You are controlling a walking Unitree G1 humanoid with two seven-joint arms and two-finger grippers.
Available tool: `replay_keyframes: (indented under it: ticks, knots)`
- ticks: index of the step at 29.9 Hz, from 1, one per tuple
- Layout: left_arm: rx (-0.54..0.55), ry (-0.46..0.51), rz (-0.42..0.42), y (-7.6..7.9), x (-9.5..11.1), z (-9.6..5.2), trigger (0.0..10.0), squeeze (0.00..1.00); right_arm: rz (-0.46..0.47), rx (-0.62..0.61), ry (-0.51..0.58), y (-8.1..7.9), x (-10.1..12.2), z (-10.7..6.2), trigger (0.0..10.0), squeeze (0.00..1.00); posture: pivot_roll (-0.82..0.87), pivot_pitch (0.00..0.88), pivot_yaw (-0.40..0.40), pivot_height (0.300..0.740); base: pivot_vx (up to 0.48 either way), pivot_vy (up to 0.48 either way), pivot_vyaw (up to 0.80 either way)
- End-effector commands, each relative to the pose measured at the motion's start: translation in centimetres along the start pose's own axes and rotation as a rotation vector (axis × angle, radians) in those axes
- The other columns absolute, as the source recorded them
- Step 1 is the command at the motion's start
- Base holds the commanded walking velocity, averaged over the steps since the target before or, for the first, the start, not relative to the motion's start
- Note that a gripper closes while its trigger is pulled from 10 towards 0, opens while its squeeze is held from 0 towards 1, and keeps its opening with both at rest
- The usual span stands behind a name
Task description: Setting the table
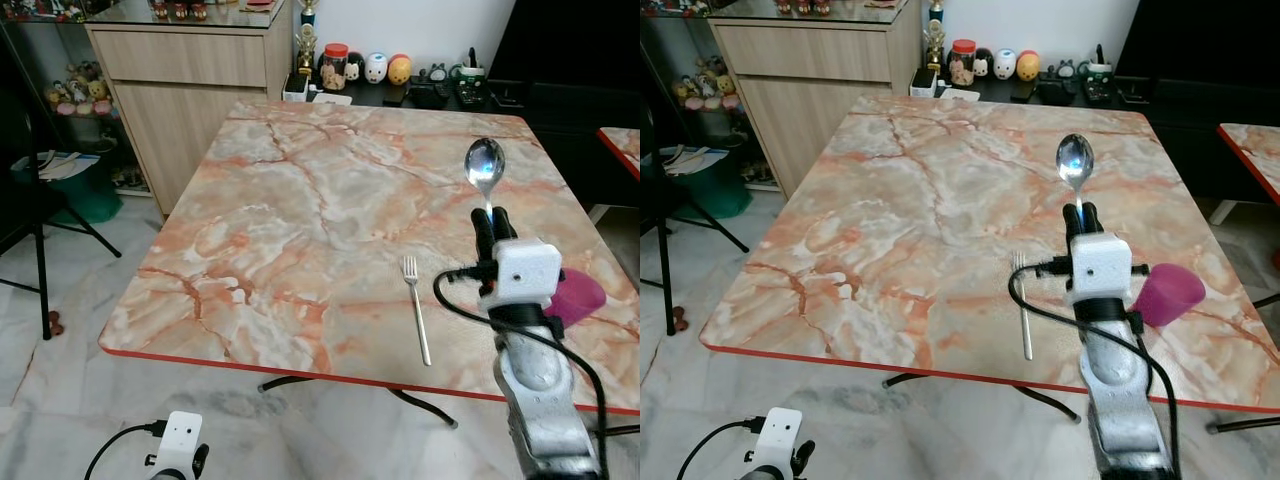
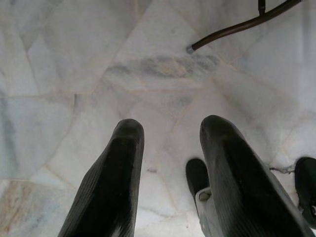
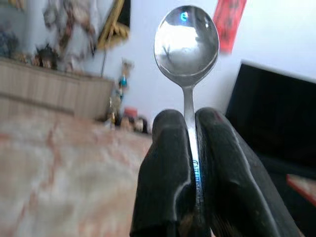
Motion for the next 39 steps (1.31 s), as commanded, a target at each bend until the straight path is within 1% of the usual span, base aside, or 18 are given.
replay_keyframes:
  ticks: [1, 8, 16, 21, 28, 31, 39]
  knots:
    - [-0.008, -0.013, 0.024, 0.27, -0.48, -0.14, 10.0, 0.0, 0.005, 0.004, -0.003, -0.26, 0.09, 0.13, 10.0, 0.0, -0.02, 0.0, -0.026, 0.74, 0.0, -0.322, 0.0]
    - [-0.003, -0.018, 0.023, 0.11, -0.71, -0.22, 10.0, 0.0, 0.024, 0.001, -0.013, -0.52, 0.1, 0.33, 10.0, 0.0, -0.02, 0.0, -0.027, 0.74, 0.0, -0.324, 0.0]
    - [-0.006, -0.029, 0.021, 0.26, -1.04, -0.31, 10.0, 0.0, 0.028, -0.022, -0.028, -0.05, -0.13, 0.26, 10.0, 0.0, -0.02, 0.0, -0.027, 0.74, 0.0, -0.329, 0.0]
    - [-0.006, -0.028, 0.02, 0.31, -1.02, -0.31, 10.0, 0.0, 0.033, -0.008, -0.013, -0.35, 0.14, 0.48, 10.0, 0.0, -0.02, 0.0, -0.029, 0.74, 0.0, -0.329, -0.72]
    - [-0.01, -0.031, 0.023, 0.37, -1.09, -0.32, 10.0, 0.0, 0.036, -0.01, -0.012, -0.41, 0.18, 0.56, 10.0, 0.0, -0.02, 0.0, -0.03, 0.74, 0.0, -0.328, 0.0]
    - [-0.01, -0.033, 0.025, 0.38, -1.15, -0.35, 10.0, 0.0, 0.033, 0.006, -0.006, -0.76, 0.24, 0.55, 10.0, 0.0, -0.02, 0.0, -0.031, 0.74, 0.0, -0.33, 0.0]
    - [-0.017, -0.037, 0.027, 0.44, -1.25, -0.37, 10.0, 0.0, 0.027, 0.018, -0.018, -0.99, 0.02, 0.46, 10.0, 0.0, -0.03, 0.0, -0.025, 0.74, 0.0, -0.328, 0.0]
Point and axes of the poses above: a point about 5 cm out from each wrist's last joint towards the gripper, its own z axis pointing out of the wrist towards the gripper, its own x axis along the axis of the wrist's last joint, y = z × x, the point moved 2 cm from there along z, pointing out of the wrist towards the gripper, and after that the axes turned 2 degrees about z, right-handed, at the moved point
